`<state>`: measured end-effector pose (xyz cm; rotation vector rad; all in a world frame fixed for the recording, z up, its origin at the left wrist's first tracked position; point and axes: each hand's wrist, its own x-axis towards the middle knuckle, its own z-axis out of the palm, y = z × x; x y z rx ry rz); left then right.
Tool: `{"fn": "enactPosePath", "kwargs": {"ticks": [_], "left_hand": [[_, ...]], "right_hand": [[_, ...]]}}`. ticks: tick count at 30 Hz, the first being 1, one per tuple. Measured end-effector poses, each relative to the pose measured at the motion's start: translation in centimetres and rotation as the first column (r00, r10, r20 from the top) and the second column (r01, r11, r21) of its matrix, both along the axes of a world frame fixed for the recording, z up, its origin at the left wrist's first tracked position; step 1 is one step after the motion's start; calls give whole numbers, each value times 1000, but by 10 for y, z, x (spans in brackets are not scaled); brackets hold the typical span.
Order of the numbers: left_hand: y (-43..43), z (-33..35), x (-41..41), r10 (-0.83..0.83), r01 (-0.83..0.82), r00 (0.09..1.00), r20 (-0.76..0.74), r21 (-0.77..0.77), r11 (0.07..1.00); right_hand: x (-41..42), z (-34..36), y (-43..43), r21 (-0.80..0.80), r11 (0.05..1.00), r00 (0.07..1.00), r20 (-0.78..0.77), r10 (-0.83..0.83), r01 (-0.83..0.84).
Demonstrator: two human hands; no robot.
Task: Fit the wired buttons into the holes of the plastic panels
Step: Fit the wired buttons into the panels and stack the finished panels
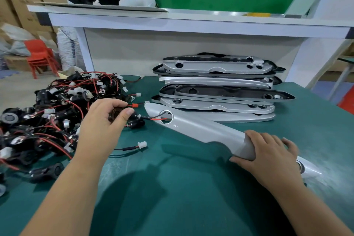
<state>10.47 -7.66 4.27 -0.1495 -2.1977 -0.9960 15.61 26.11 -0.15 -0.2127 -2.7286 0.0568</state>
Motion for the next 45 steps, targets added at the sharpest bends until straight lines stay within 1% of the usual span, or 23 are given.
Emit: {"fn": "enactPosePath", "kwargs": {"ticks": [4, 5, 7, 9, 12, 15, 19, 21, 23, 24, 25, 26, 27, 28, 29, 30, 31, 33, 35, 37, 40, 42, 45], "left_hand": [[11, -1, 1, -31, 32, 999, 16, -75, 997], [17, -3, 2, -55, 57, 998, 20, -108, 993], [31, -6, 4, -115, 121, 992, 42, -161, 980], [43, -11, 4, -156, 165, 986, 65, -181, 970], [50, -13, 4, -179, 187, 981, 71, -118, 975], [48, -16, 4, -204, 201, 972, 116, 35, 979], [43, -18, -1, -189, 137, 954, 234, 222, 965], [42, -19, -2, -156, 107, 955, 251, 198, 974], [42, -22, -4, -72, 49, 981, 179, 129, 990], [40, -23, -5, -30, 12, 989, 144, 123, 992], [38, -24, -6, -8, -14, 990, 143, 151, 988], [36, -23, -7, -37, -9, 981, 190, 233, 972], [35, -22, -8, -131, 23, 956, 263, 377, 926], [35, -21, -8, -279, 65, 910, 308, 558, 827], [37, -22, -8, -425, 96, 853, 304, 708, 699], [39, -24, -8, -514, 106, 811, 279, 795, 598], [41, -25, -8, -542, 100, 799, 262, 830, 549], [45, -25, -7, -549, 108, 807, 219, 859, 501], [48, -24, -6, -561, 142, 813, 155, 882, 449], [53, -23, -4, -581, 178, 806, 110, 892, 416], [61, -25, 0, -615, 240, 787, 56, 889, 389], [67, -26, 3, -650, 286, 759, 33, 880, 378], [76, -30, 8, -684, 325, 728, 38, 860, 394]], "right_hand": [[1, 0, -4, 37, 999, 1000, -16, 22, -21], [0, -2, -7, 54, 998, 998, -43, 37, -35], [0, -5, -13, 89, 993, 985, -146, 95, -83], [0, -6, -17, 124, 986, 967, -214, 137, -112], [0, -5, -14, 101, 989, 970, -209, 125, -106], [0, -4, -8, 85, 992, 977, -182, 106, -92], [0, -5, -9, 101, 989, 972, -195, 127, -109], [0, -5, -11, 93, 987, 970, -192, 149, -133], [1, -5, -11, 73, 987, 973, -172, 154, -143], [1, -4, -10, 51, 988, 976, -160, 150, -144], [1, -3, -9, 24, 990, 979, -147, 144, -142], [1, -3, -8, -6, 990, 982, -130, 137, -139], [1, -2, -7, -37, 990, 986, -104, 133, -138], [1, -1, -6, -62, 989, 989, -64, 133, -137], [1, -1, -6, -77, 987, 990, -7, 140, -140], [2, -1, -6, -88, 985, 987, 51, 154, -149], [2, -2, -6, -95, 982, 981, 89, 174, -166], [2, -1, -7, -112, 973, 973, 96, 211, -201], [3, 2, -14, -151, 958, 967, 33, 252, -245], [3, 4, -28, -185, 932, 950, -71, 304, -312], [3, 10, -58, -175, 902, 912, -192, 363, -395], [1, 15, -80, -170, 881, 885, -244, 397, -442], [-5, 22, -108, -145, 843, 835, -303, 460, -517]]}}
